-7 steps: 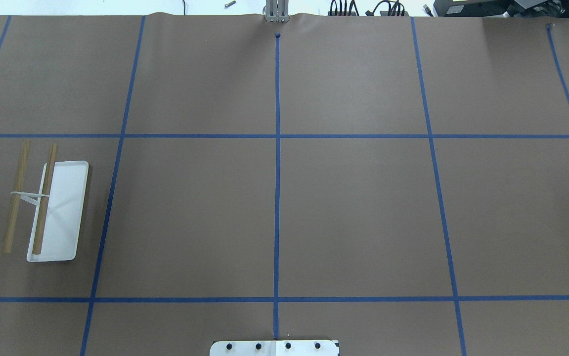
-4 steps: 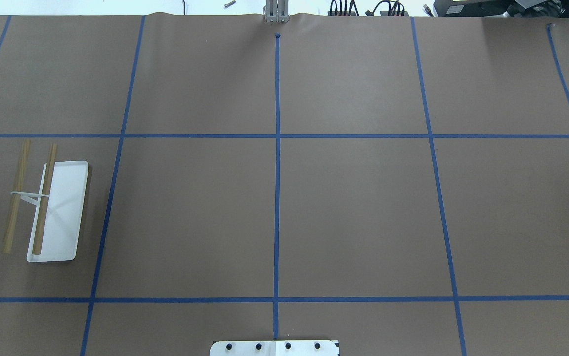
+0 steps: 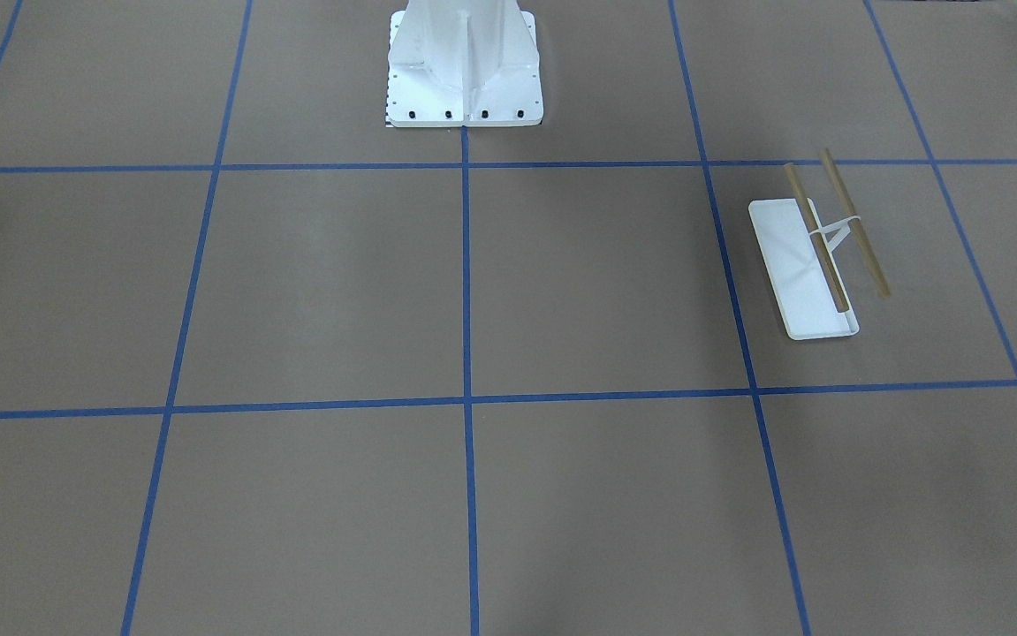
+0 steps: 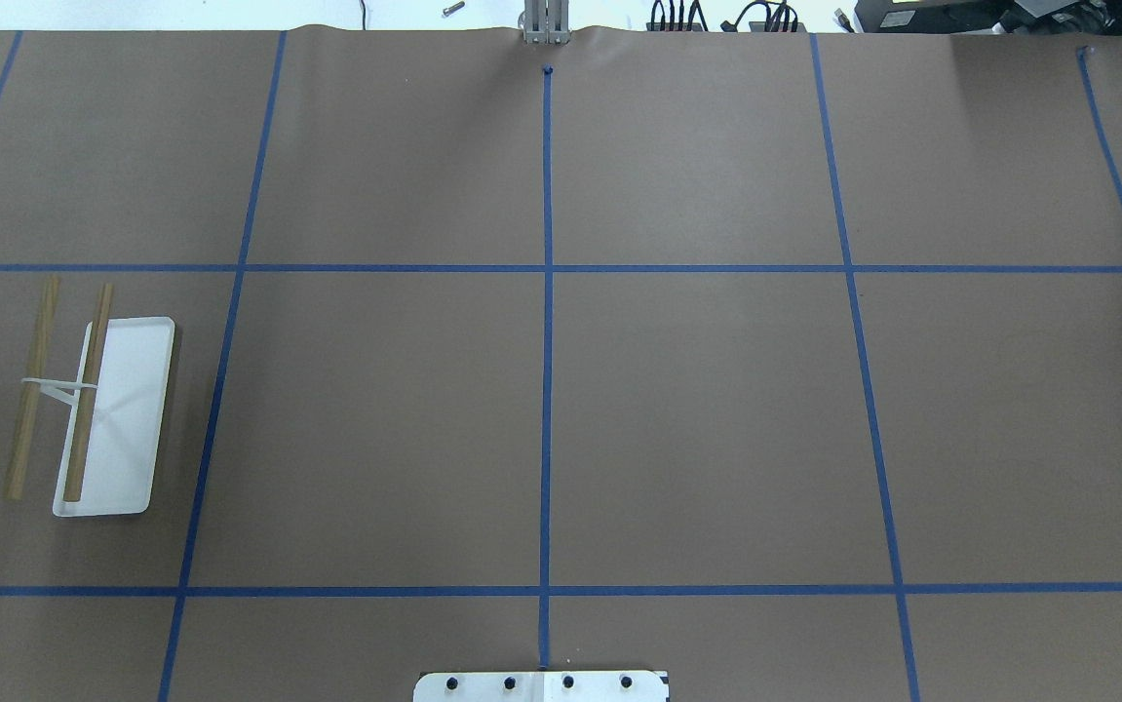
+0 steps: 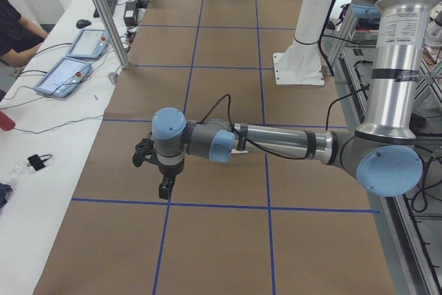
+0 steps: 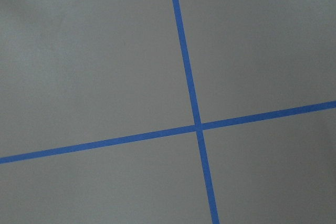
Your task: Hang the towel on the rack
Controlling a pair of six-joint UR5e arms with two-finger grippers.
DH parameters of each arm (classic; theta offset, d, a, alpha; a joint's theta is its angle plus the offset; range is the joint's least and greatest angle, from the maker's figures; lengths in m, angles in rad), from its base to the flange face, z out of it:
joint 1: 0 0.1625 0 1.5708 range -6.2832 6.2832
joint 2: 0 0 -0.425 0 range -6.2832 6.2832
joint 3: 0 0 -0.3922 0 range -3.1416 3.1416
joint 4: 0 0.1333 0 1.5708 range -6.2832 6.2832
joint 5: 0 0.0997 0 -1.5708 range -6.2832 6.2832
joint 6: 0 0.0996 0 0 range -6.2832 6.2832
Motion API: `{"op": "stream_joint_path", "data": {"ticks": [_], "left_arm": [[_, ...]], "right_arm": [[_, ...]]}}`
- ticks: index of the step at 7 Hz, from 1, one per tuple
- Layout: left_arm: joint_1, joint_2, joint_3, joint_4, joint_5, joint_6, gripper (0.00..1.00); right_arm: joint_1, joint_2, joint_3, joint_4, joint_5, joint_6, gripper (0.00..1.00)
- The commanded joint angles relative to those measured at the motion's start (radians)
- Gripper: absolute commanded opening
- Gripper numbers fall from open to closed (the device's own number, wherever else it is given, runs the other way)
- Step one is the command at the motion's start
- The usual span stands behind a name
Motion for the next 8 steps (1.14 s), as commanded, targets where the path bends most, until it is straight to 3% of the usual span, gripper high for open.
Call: {"op": "stream_joint_path", "data": {"ticks": [1,2,4,6,8], "left_arm": [[0.077,-0.089,0.003,0.0,-0.081,-0.188,0.98],[0.141,-0.163,0.003,0.004,-0.083,-0.327,0.98],[0.277,-0.334,0.015,0.007,-0.083,-0.614,0.98],[0.41,-0.476,0.008,-0.001,-0.082,-0.945,0.98],[0.48,-0.592,0.023,-0.054,-0.08,-1.183,0.98]], "right_arm": [[-0.105,0.002,0.405,-0.309,0.016,0.007,0.0],[-0.181,0.017,0.565,-0.441,0.011,0.047,0.0],[-0.347,0.062,0.747,-0.475,0.008,0.37,0.0],[-0.473,0.102,0.851,-0.472,0.002,0.601,0.0],[-0.615,0.131,0.937,-0.461,-0.071,0.785,0.0]]}}
